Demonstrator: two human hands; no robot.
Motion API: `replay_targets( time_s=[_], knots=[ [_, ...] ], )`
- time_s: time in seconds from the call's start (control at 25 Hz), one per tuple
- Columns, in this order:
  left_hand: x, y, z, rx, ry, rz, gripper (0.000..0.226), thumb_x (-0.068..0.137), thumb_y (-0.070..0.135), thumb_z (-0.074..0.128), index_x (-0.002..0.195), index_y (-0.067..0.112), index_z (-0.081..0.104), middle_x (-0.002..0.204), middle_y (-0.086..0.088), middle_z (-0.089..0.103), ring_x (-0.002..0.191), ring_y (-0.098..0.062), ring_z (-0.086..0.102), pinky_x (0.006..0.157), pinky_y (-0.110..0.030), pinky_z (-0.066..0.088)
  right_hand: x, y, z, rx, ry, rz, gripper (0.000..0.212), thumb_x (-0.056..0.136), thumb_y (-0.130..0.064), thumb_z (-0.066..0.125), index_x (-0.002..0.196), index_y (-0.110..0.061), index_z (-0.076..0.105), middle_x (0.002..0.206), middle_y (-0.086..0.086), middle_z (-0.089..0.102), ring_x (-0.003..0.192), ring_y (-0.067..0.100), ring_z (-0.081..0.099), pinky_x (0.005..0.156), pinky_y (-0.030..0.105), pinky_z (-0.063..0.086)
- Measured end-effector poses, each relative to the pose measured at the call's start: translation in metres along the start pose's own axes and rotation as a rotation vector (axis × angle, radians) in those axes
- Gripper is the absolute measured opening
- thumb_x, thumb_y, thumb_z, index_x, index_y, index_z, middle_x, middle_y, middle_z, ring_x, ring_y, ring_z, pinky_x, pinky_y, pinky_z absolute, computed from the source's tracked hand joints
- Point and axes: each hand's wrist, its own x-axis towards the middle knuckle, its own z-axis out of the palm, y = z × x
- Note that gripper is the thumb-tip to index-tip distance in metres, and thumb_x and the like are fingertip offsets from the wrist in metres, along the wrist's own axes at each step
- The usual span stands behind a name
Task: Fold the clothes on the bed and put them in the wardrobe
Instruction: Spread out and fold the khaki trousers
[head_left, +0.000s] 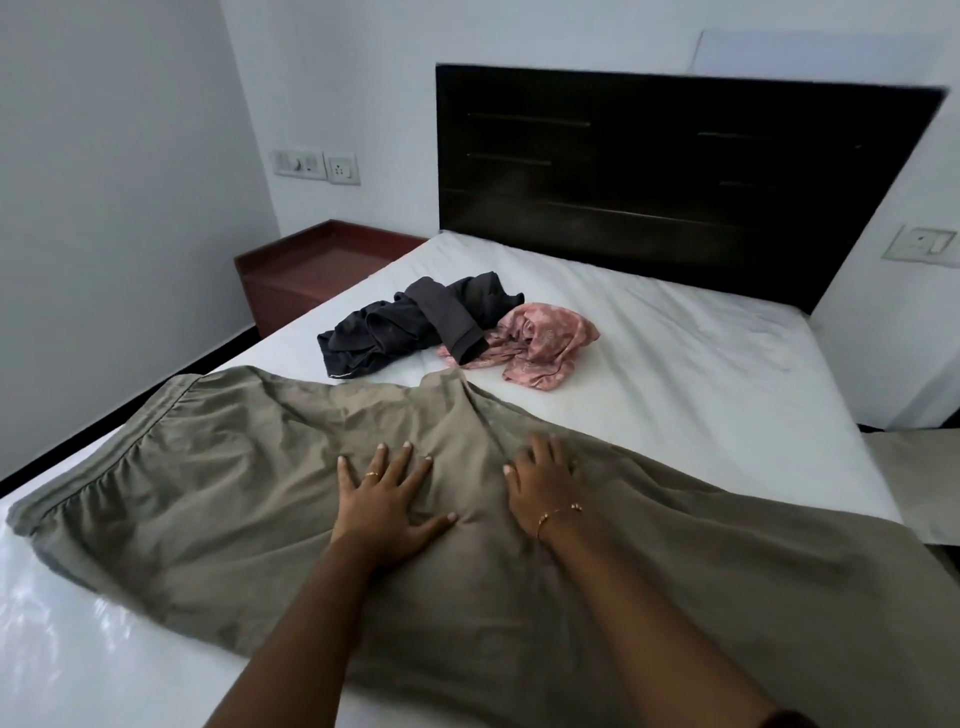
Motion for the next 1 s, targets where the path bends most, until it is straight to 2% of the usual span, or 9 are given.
replay_targets(
  time_s=[0.16, 0.28, 0.36, 0.44, 0.56, 0.64, 0.76, 0.88, 1.0],
  knots=[
    [-0.008, 0.005, 0.003, -0.02, 0.087, 0.07, 0.095, 0.084, 0.096, 0.023, 0.164, 0.046, 0.012, 0.174, 0.009, 0.004, 0.161, -0.026, 0.003, 0.12, -0.069, -0.004, 0.071, -0.037, 0.002, 0.028, 0.023, -0.055, 0.046, 0.128, -0.046, 0.062, 0.162, -0.021, 0.08, 0.195, 0.004, 0.043, 0.187, 0.036, 0.026, 0.147, 0.086, 0.044],
    [-0.016, 0.01, 0.005, -0.024, 0.152, 0.086, 0.092, 0.086, 0.093, 0.03, 0.164, 0.045, 0.017, 0.174, 0.007, 0.009, 0.161, -0.027, 0.006, 0.12, -0.069, -0.003, 0.103, -0.052, 0.002, 0.01, -0.016, -0.006, 0.041, 0.125, -0.046, 0.068, 0.16, -0.03, 0.08, 0.181, 0.008, 0.059, 0.171, 0.04, 0.044, 0.14, 0.08, 0.05],
    [-0.017, 0.011, 0.006, -0.035, 0.186, 0.092, 0.092, 0.087, 0.091, 0.033, 0.164, 0.044, 0.02, 0.174, 0.007, 0.012, 0.161, -0.027, 0.007, 0.121, -0.069, -0.002, 0.126, -0.053, -0.003, -0.007, -0.012, 0.022, 0.042, 0.121, -0.028, 0.069, 0.163, -0.03, 0.075, 0.171, 0.009, 0.069, 0.162, 0.04, 0.053, 0.138, 0.072, 0.051],
    [-0.017, 0.011, 0.009, -0.053, 0.212, 0.087, 0.091, 0.087, 0.091, 0.035, 0.164, 0.043, 0.023, 0.173, 0.006, 0.015, 0.161, -0.027, 0.009, 0.121, -0.07, 0.0, 0.143, -0.052, -0.018, -0.012, 0.013, 0.083, 0.055, 0.117, -0.013, 0.069, 0.17, -0.028, 0.068, 0.169, 0.011, 0.073, 0.16, 0.04, 0.062, 0.139, 0.067, 0.051],
    [-0.019, 0.011, 0.012, -0.058, 0.229, 0.093, 0.092, 0.086, 0.091, 0.036, 0.164, 0.042, 0.023, 0.173, 0.005, 0.017, 0.16, -0.028, 0.011, 0.121, -0.07, 0.0, 0.151, -0.053, -0.049, 0.069, 0.015, 0.18, 0.048, 0.114, -0.016, 0.074, 0.158, -0.032, 0.084, 0.164, 0.01, 0.079, 0.159, 0.04, 0.062, 0.14, 0.065, 0.051],
    [-0.017, 0.01, 0.012, -0.067, 0.229, 0.084, 0.092, 0.086, 0.091, 0.035, 0.164, 0.042, 0.024, 0.173, 0.006, 0.017, 0.161, -0.028, 0.01, 0.121, -0.069, -0.001, 0.132, -0.059, -0.067, 0.186, 0.185, 0.118, 0.043, 0.107, -0.018, 0.077, 0.142, -0.036, 0.094, 0.153, 0.008, 0.082, 0.152, 0.04, 0.06, 0.132, 0.07, 0.057],
    [-0.016, 0.008, 0.012, -0.069, 0.23, 0.078, 0.089, 0.087, 0.089, 0.038, 0.162, 0.04, 0.032, 0.171, 0.003, 0.025, 0.16, -0.029, 0.012, 0.122, -0.067, -0.006, 0.047, -0.058, -0.047, 0.226, 0.441, -0.231, 0.049, 0.091, -0.012, 0.086, 0.134, -0.032, 0.096, 0.127, 0.005, 0.08, 0.119, 0.034, 0.069, 0.103, 0.057, 0.068],
    [-0.016, 0.002, 0.019, -0.216, 0.309, 0.08, 0.081, 0.083, 0.082, 0.055, 0.148, 0.034, 0.055, 0.152, -0.002, 0.055, 0.153, -0.03, 0.035, 0.126, -0.06, -0.008, -0.059, -0.045, 0.017, 0.097, 0.339, -0.448, 0.056, 0.083, -0.028, 0.092, 0.139, -0.035, 0.093, 0.127, 0.001, 0.079, 0.114, 0.031, 0.07, 0.095, 0.053, 0.075],
    [-0.015, -0.004, 0.029, -0.433, 0.302, 0.019, 0.098, 0.072, 0.074, 0.074, 0.154, 0.029, 0.045, 0.152, -0.001, 0.053, 0.153, -0.027, 0.035, 0.129, -0.053, -0.006, -0.102, -0.04, 0.054, 0.07, 0.266, -0.417, 0.051, 0.093, -0.034, 0.075, 0.14, -0.031, 0.094, 0.122, -0.001, 0.074, 0.107, 0.031, 0.072, 0.086, 0.047, 0.081]
  ],
)
